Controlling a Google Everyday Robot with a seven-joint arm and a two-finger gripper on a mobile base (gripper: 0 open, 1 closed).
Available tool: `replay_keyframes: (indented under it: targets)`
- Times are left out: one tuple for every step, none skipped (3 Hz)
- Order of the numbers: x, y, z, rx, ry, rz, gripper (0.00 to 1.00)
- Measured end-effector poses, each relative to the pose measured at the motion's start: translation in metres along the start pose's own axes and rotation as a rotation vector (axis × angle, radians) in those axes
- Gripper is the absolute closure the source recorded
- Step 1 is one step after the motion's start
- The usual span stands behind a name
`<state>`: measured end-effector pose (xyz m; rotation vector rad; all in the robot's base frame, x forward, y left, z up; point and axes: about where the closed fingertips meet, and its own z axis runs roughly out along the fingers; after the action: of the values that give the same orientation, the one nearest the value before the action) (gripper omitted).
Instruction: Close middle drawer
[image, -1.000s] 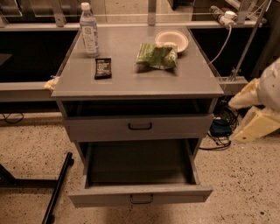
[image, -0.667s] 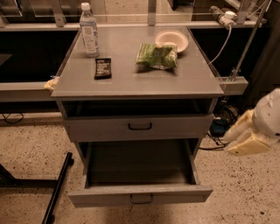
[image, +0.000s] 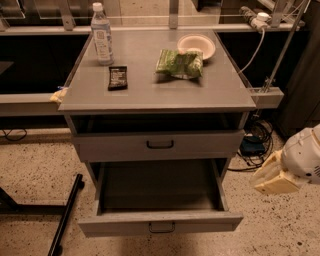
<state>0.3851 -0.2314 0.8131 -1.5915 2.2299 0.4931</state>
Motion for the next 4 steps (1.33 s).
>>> replay_keyframes:
  targets:
    - [0.028,-0.001,0.024,-0.018,0.016,0.03,1.0]
    - [0.074,0.012,0.096,-0.083,-0.043,0.051,1.0]
    - [0.104,0.01,0.187,-0.116,-0.145,0.017,1.0]
    - [0.108,-0.002,0.244,-0.124,-0.26,-0.017,1.0]
